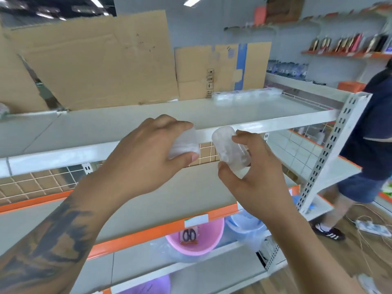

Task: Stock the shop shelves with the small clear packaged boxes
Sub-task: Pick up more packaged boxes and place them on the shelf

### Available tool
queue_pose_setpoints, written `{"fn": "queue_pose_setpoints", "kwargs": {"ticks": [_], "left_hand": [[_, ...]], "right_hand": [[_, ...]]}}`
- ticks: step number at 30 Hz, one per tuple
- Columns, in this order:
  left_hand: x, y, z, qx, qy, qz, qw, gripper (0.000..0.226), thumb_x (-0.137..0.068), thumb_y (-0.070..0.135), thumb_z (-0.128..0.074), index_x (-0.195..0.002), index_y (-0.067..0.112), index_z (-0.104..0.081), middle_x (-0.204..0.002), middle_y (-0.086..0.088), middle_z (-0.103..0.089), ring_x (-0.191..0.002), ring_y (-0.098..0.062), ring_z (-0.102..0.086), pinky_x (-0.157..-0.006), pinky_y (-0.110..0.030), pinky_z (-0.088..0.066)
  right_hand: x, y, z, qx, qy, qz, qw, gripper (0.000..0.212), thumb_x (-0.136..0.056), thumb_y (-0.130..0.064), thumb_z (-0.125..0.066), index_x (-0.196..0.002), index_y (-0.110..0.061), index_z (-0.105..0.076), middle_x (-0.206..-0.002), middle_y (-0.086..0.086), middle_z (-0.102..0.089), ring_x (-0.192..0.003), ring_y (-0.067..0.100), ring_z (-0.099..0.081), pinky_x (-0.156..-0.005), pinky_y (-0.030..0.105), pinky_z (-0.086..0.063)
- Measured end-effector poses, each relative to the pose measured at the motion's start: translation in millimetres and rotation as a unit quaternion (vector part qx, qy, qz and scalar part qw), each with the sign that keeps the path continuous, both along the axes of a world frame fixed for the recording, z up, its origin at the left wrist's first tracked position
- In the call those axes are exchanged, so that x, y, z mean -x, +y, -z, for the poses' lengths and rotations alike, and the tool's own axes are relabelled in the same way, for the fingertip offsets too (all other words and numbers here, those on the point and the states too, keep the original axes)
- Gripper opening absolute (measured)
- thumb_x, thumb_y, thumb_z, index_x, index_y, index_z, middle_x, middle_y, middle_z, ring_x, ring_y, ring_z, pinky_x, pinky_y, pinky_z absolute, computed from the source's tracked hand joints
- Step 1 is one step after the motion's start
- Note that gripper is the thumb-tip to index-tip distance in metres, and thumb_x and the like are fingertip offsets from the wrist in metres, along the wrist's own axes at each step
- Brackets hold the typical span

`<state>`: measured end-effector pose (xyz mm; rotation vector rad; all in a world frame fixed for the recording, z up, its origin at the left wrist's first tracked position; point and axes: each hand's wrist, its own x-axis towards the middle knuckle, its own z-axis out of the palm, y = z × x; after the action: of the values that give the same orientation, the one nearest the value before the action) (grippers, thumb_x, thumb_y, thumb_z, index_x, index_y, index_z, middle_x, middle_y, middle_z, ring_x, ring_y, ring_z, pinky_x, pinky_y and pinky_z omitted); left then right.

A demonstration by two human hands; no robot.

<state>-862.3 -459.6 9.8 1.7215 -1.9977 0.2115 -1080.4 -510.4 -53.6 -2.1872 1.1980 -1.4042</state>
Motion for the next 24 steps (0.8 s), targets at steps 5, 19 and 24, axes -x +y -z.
{"fn": "queue_pose_setpoints", "kwargs": {"ticks": [5, 19, 24], "left_hand": [[16, -33, -14, 0.004, -0.013, -0.011, 1.000, 0.064, -0.090, 0.061, -0.059, -0.148, 0.037, -0.049, -0.145, 0.013, -0.050, -0.133, -0.016, -0.045, -0.106, -0.041, -0.045], [-20, -187, -34, -0.023, -0.023, -0.085, 0.996, 0.068, -0.085, 0.066, -0.058, -0.146, 0.037, -0.051, -0.143, 0.005, -0.053, -0.131, -0.024, -0.050, -0.109, -0.042, -0.042], [-33, -218, -20, -0.086, -0.039, -0.112, 0.989, 0.067, -0.087, 0.064, -0.061, -0.148, 0.037, -0.048, -0.144, 0.009, -0.052, -0.132, -0.020, -0.049, -0.108, -0.036, -0.041]], "right_hand": [[3, -39, -9, 0.006, 0.001, -0.017, 1.000, 0.054, -0.084, -0.026, -0.076, -0.131, -0.019, -0.052, -0.137, -0.006, -0.055, -0.109, 0.010, -0.055, -0.085, 0.017, -0.039], [-24, -215, -68, -0.011, 0.104, -0.094, 0.990, 0.050, -0.087, -0.033, -0.073, -0.129, -0.024, -0.047, -0.128, -0.008, -0.051, -0.101, 0.013, -0.055, -0.080, 0.025, -0.038], [-40, -270, -68, -0.034, 0.112, -0.122, 0.986, 0.050, -0.086, -0.036, -0.075, -0.127, -0.026, -0.049, -0.129, -0.009, -0.054, -0.102, 0.011, -0.053, -0.076, 0.009, -0.036]]}}
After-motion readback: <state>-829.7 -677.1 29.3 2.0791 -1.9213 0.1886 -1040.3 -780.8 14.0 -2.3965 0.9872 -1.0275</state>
